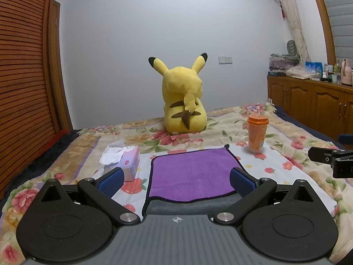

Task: Fold towel

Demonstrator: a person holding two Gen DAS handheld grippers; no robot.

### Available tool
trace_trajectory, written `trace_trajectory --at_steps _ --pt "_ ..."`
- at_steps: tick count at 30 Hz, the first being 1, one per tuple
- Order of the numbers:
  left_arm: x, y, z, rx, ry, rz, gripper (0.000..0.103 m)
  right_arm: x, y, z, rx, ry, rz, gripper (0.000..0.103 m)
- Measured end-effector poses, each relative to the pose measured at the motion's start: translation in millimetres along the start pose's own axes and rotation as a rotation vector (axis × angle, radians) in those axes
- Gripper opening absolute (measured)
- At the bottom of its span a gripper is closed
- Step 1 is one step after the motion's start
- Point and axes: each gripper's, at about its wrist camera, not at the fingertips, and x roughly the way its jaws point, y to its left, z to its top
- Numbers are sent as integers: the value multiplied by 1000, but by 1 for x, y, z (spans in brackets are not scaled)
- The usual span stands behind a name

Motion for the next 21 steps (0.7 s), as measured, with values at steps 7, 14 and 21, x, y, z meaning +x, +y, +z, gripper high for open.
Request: trace_trajectory --at_steps 7,14,21 --pt "8 -1 -4 10 39 0 103 8 4 -1 -21 23 2 103" --pt "17 -4 -5 22 64 5 103 14 8 -1 -41 40 9 103" --pt "27 -1 -7 27 86 14 103 24 10 -3 -73 58 1 103"
